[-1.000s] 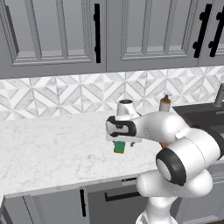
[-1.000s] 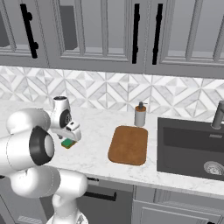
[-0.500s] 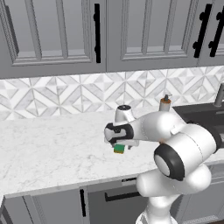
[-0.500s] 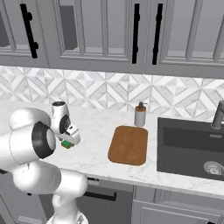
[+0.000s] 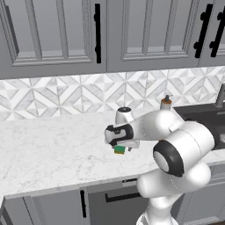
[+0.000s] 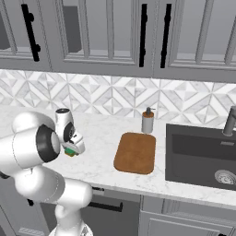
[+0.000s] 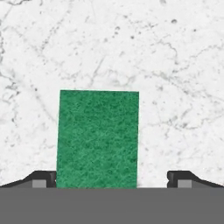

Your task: Pick up the sponge from the counter and clean the cutting board by briefly scrubbing or pressing down on the cutting board. Once finished, release the sponge.

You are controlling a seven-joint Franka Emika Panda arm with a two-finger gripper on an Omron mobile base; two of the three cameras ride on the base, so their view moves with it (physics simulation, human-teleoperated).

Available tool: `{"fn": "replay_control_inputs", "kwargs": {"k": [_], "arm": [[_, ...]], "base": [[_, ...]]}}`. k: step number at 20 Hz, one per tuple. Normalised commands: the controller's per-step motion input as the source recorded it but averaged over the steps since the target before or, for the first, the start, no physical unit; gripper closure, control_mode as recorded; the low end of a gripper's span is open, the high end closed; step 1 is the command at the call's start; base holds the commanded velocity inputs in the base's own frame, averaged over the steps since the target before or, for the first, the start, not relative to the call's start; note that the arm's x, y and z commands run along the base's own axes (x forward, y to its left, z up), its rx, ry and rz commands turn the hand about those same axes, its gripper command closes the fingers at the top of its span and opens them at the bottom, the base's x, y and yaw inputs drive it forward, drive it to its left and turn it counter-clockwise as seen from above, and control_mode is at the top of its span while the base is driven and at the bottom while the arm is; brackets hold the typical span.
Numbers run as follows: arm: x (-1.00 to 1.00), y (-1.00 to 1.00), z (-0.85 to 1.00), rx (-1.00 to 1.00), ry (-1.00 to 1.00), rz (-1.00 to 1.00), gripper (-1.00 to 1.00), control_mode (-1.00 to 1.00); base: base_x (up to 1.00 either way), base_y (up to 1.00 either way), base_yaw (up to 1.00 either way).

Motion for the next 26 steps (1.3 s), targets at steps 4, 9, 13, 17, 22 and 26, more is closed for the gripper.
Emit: {"fn": "replay_control_inputs", "kwargs": {"k": [4,9,13,17,22,26], "arm": [[0.16,0.00,-0.07,0.00,0.00,-0.03,-1.00,-1.00],[0.15,0.00,-0.07,0.00,0.00,-0.02,-1.00,-1.00],[0.10,0.00,-0.01,0.00,0.00,-0.02,-1.00,-1.00],[0.08,0.00,0.00,0.00,0.00,-0.01,1.00,-1.00],[0.00,0.00,-0.02,0.00,0.00,0.00,1.00,-1.00],[0.00,0.00,-0.06,0.00,0.00,0.00,1.00,-1.00]], "base": [[0.00,0.00,0.00],[0.00,0.00,0.00],[0.00,0.00,0.00],[0.00,0.00,0.00],[0.00,0.00,0.00],[0.00,0.00,0.00]]}}
